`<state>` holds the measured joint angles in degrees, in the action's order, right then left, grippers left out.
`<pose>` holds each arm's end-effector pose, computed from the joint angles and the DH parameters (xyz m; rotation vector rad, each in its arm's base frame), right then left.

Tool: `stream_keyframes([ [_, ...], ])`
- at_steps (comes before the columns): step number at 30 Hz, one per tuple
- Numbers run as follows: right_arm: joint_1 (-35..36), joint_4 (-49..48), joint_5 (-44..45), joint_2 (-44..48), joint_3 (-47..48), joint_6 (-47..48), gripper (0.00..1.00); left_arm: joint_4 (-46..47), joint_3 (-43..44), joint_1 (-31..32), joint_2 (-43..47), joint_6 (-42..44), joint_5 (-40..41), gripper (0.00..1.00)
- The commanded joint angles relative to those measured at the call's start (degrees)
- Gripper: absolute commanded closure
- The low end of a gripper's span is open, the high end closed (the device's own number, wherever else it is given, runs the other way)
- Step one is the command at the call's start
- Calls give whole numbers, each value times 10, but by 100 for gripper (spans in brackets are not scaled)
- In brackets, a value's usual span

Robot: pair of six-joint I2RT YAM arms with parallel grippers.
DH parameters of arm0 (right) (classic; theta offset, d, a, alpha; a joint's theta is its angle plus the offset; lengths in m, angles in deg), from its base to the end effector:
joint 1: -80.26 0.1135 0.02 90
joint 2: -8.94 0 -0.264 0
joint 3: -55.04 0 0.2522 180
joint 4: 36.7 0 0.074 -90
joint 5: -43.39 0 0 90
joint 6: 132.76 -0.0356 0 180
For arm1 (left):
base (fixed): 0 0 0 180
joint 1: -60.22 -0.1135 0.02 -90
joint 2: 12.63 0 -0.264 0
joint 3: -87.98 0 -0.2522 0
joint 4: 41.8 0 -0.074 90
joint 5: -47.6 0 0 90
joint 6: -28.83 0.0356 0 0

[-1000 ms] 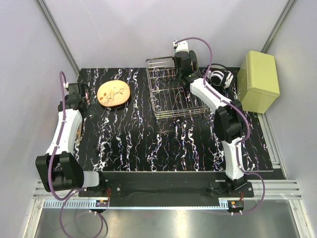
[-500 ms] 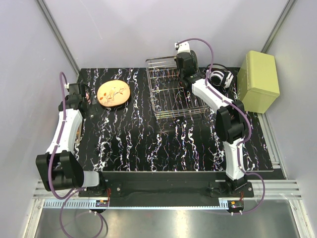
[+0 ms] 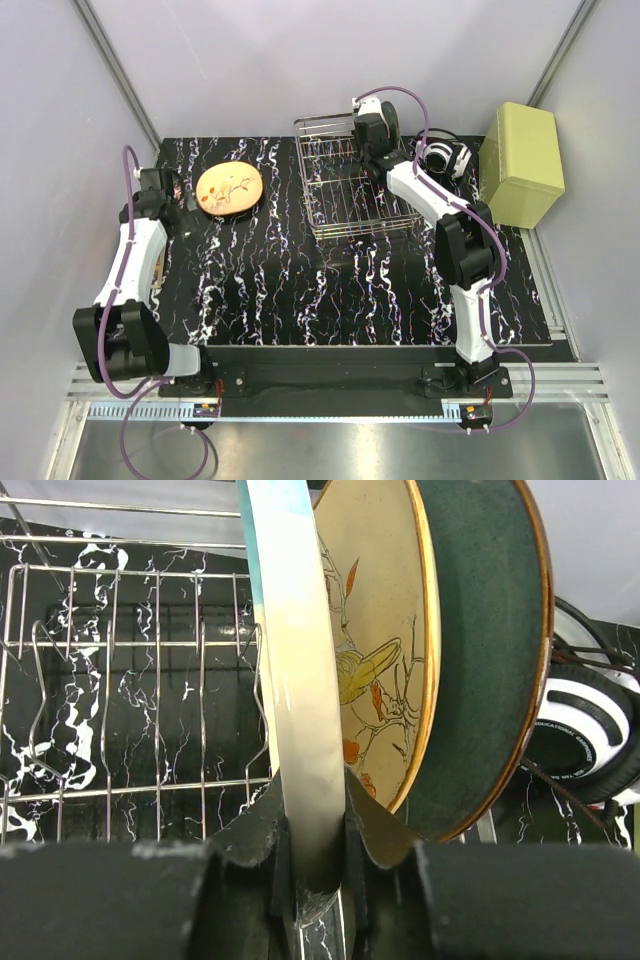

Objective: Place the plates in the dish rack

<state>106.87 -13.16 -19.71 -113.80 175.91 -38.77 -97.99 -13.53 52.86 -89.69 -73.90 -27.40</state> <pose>0.4635 0.2142 0.2820 -0.2300 1.9562 -0.2153 0.2721 0.0444 0.2886 -0.5393 2.4447 0.2917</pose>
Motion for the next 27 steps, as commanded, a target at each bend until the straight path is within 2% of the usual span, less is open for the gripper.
stream_keyframes([
  [1, -2, -75, 7, 21, 23, -6, 72, 39, 42, -3, -34, 38, -85, 1],
  [2, -2, -74, 7, 21, 22, -5, 57, 39, 50, -3, -45, 43, -97, 1],
  [6, -2, -74, 2, 27, 17, -3, 39, 47, 111, -3, -99, 50, -132, 1],
  [11, -1, -75, -7, 40, 7, 4, 28, 81, 188, -3, -185, 91, -146, 1],
  [15, -2, -73, -16, 76, -1, 13, 20, 113, 313, -3, -282, 147, -147, 1],
  [17, -1, -71, -28, 100, -5, 10, 18, 117, 387, -6, -325, 169, -181, 1],
  [21, -1, -52, -53, 134, -21, -2, 17, 97, 500, -16, -460, 150, -212, 1],
  [24, 1, -42, -80, 157, -38, -6, 17, 83, 538, -19, -510, 155, -260, 11],
  [27, 1, -43, -105, 172, -61, 1, 13, 92, 552, -18, -546, 146, -242, 17],
])
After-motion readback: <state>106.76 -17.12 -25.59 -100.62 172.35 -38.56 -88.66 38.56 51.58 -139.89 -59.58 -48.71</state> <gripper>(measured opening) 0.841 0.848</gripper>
